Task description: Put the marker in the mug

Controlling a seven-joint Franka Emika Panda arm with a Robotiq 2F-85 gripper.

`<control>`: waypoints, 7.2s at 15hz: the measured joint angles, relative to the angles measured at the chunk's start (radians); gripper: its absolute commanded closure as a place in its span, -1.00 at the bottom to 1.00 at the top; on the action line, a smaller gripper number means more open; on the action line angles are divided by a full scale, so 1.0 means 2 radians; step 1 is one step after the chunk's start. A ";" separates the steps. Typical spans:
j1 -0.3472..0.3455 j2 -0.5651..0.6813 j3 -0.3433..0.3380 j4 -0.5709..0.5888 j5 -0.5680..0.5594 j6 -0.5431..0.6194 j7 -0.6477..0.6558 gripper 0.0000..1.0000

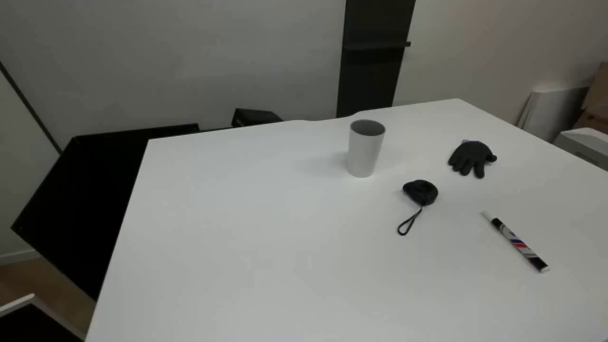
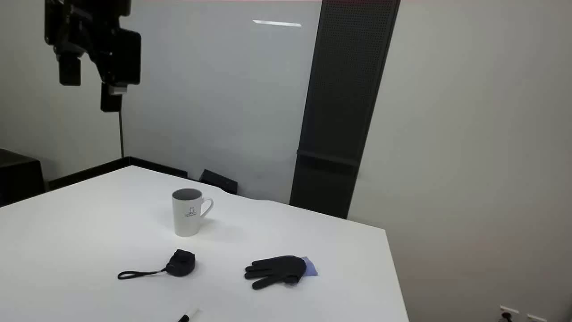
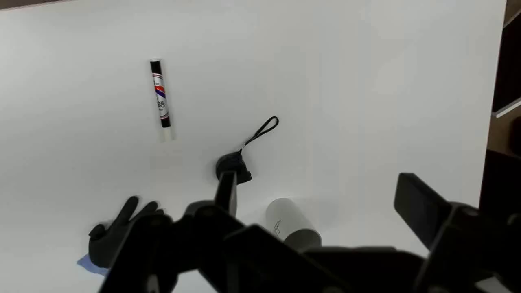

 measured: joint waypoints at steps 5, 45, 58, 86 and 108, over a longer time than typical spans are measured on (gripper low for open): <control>0.000 0.000 0.000 0.000 0.000 0.001 0.000 -1.00; -0.058 0.253 -0.037 -0.109 -0.140 0.325 -0.118 -1.00; -0.058 0.277 -0.037 -0.118 -0.162 0.355 -0.115 -1.00; -0.041 0.390 -0.005 -0.174 -0.085 0.532 -0.072 -1.00; -0.059 0.424 -0.004 -0.158 -0.083 0.552 -0.072 0.28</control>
